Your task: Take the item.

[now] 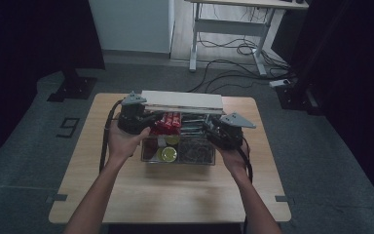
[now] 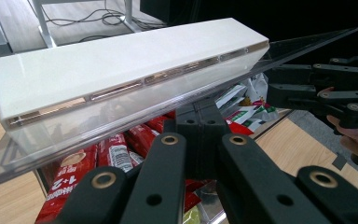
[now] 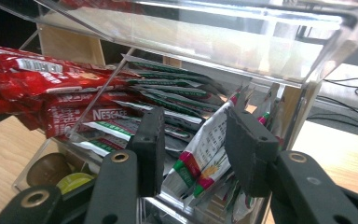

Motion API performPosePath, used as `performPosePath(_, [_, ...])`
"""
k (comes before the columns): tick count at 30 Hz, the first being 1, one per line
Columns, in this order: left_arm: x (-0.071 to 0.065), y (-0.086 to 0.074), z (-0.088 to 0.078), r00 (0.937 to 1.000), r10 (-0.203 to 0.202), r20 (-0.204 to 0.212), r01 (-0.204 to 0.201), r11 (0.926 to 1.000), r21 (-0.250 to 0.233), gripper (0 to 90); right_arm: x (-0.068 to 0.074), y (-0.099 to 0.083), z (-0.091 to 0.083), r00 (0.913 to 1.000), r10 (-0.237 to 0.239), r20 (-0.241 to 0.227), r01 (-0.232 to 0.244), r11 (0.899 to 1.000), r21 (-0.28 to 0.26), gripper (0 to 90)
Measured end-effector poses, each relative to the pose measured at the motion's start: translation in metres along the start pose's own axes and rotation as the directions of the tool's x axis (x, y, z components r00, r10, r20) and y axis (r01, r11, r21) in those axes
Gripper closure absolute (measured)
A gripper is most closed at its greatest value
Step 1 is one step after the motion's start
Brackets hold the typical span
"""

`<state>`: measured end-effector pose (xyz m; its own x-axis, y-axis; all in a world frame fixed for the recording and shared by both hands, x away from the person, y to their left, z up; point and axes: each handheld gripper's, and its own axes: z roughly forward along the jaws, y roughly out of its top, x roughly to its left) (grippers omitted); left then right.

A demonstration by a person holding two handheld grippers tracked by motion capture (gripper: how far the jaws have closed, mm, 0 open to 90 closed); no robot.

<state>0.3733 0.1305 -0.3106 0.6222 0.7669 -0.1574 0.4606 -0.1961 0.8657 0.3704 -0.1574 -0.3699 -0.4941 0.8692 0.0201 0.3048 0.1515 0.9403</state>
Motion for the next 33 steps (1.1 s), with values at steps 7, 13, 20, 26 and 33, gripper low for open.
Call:
performPosePath(7, [0.001,0.000,0.001,1.0000,-0.002,0.001,0.002,1.0000,0.000,90.0,0.000,0.000,0.009,0.9996,-0.012,0.026,0.011,1.000,0.015,58.8])
performPosePath(13, [0.001,0.000,0.001,1.0000,-0.001,0.001,0.001,1.0000,0.002,90.0,0.001,0.001,0.013,0.9992,-0.018,0.037,0.017,1.000,0.018,59.3])
performPosePath(20, [0.001,0.000,0.001,1.0000,-0.006,0.003,0.006,1.0000,-0.003,90.0,0.003,0.001,0.017,0.9987,-0.026,0.045,0.025,0.999,0.023,59.4])
performPosePath(26, [0.001,0.000,0.001,1.0000,-0.005,0.003,0.005,1.0000,-0.003,90.0,0.005,-0.001,0.021,0.9978,-0.033,0.057,0.031,0.999,0.036,59.5])
performPosePath(33, [0.002,-0.001,0.001,1.0000,-0.006,0.003,0.006,1.0000,-0.003,89.9,0.006,-0.003,0.024,0.9949,-0.046,0.089,0.041,0.998,0.054,62.6])
